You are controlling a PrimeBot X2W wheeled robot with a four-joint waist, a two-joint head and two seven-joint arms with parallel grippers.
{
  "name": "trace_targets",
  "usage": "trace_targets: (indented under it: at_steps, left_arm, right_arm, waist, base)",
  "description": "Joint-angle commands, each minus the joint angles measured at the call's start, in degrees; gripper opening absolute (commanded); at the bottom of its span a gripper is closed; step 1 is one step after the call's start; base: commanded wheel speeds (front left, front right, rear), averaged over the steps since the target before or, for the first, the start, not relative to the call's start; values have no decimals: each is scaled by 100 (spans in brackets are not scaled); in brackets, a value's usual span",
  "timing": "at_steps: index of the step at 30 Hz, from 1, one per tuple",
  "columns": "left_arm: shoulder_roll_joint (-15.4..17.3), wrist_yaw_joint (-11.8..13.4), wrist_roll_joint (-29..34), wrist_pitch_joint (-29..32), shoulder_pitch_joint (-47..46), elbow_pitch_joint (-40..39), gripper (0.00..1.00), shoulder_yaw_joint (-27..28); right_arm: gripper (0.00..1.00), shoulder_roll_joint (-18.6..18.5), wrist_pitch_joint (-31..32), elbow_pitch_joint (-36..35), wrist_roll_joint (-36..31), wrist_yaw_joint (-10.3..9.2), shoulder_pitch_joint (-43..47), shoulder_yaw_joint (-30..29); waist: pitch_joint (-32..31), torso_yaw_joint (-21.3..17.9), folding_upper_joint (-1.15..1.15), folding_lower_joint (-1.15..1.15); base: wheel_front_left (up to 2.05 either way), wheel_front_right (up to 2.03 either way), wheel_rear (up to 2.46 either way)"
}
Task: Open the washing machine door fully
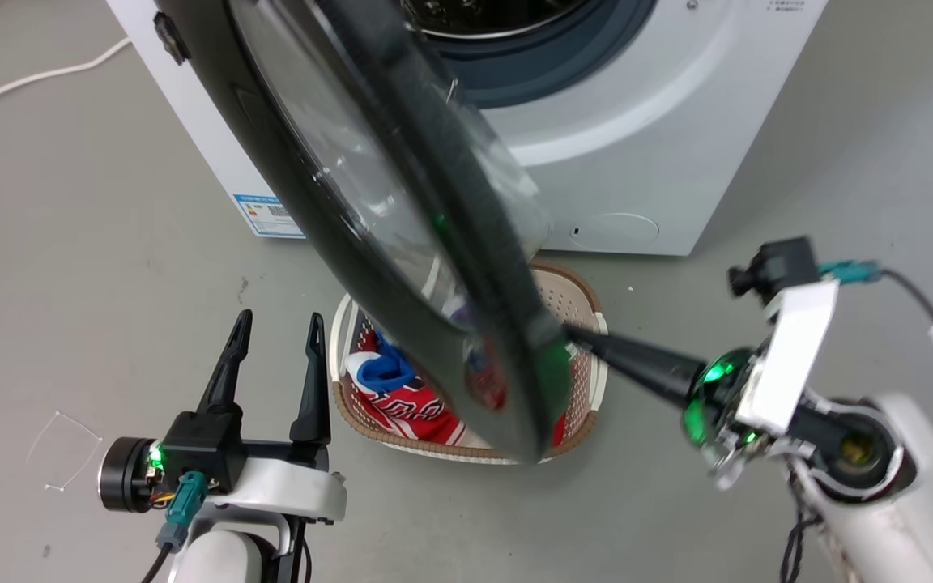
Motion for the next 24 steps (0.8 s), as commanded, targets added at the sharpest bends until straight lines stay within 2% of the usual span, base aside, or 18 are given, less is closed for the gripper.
trace_targets:
  at_steps: [1,14,24]
  left_arm:
    - [-7,36,2,-16,44,-1,100,-16]
    - [-8,80,4,-15,242,26,100,-20]
    - [-7,112,57,-16,480,98,100,24]
  right_arm:
    - [0,59,32,-53,37,16,128,58]
    - [0,444,6,-239,70,16,756,591]
    - [0,574,-332,-174,73,16,1162,445]
  waist:
    - [-52,33,0,1]
    - [-321,162,0,1]
    - [-638,83,0,1]
  base:
    - [0,0,0]
    - [0,0,0]
    - [0,0,0]
